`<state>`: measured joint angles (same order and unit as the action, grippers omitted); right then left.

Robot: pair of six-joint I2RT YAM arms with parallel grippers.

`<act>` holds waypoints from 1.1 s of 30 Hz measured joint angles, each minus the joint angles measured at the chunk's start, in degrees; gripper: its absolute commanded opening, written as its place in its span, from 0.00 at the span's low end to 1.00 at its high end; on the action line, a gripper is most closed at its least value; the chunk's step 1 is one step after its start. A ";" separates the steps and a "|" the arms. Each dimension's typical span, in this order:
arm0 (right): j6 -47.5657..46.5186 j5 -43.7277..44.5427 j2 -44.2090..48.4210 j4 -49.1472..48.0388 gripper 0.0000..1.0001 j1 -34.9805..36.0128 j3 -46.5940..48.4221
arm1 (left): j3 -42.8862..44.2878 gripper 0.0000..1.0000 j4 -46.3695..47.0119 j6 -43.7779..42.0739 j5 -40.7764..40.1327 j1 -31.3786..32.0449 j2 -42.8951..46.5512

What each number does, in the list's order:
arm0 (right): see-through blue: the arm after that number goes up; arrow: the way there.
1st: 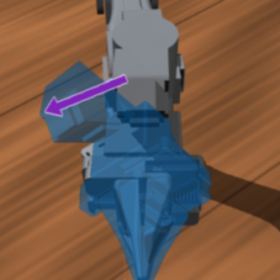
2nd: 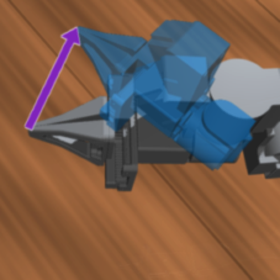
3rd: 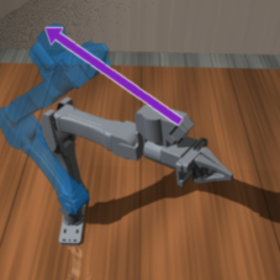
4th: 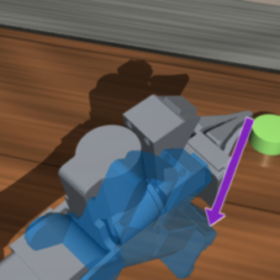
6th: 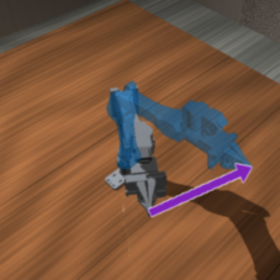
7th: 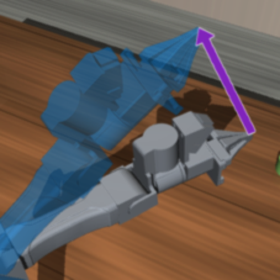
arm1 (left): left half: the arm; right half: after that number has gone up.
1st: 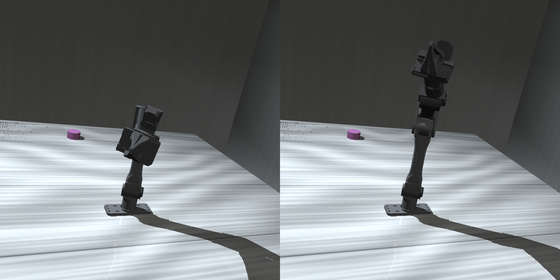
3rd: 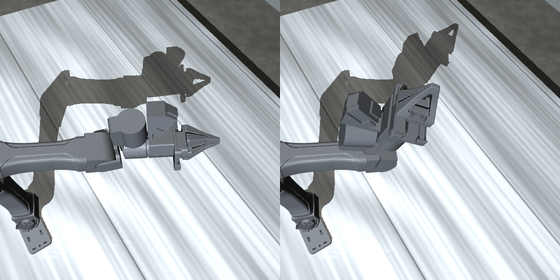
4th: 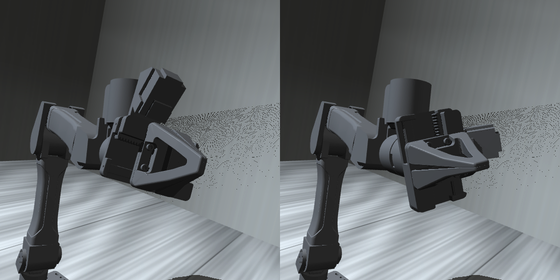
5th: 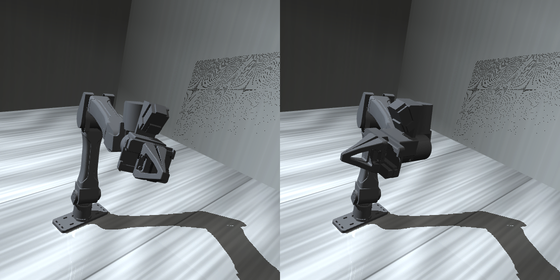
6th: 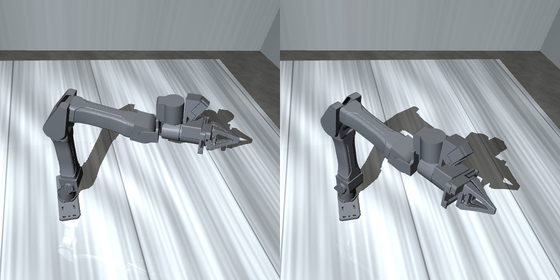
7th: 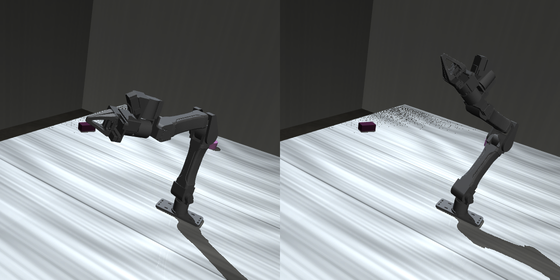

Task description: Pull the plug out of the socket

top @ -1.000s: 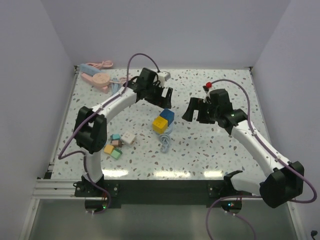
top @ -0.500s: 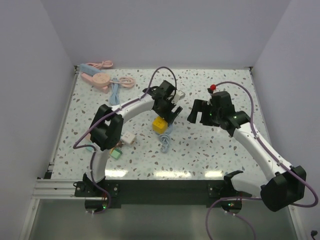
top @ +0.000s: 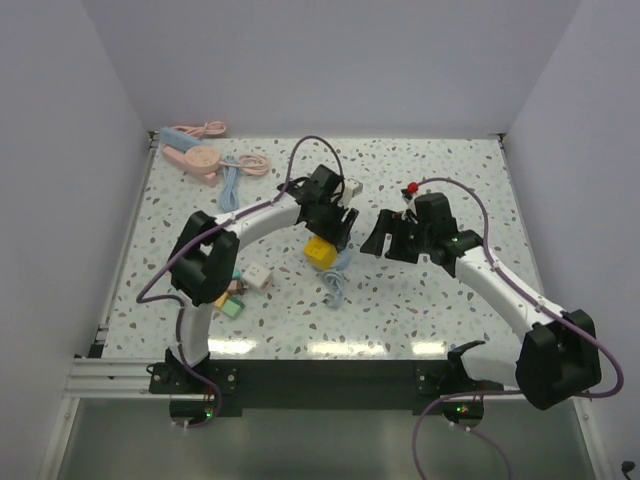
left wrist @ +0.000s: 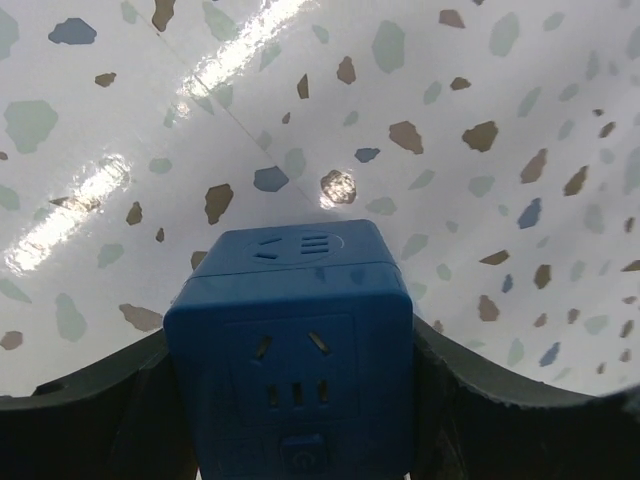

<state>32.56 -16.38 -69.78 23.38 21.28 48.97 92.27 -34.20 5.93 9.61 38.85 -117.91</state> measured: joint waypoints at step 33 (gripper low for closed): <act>-9.86 -12.92 -23.71 -0.83 0.00 -0.37 11.87 | -11.96 0.00 17.38 14.47 16.06 -3.72 10.97</act>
<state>22.70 -29.30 -93.49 22.55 20.91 60.84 80.31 -16.82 20.40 25.67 35.14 -106.94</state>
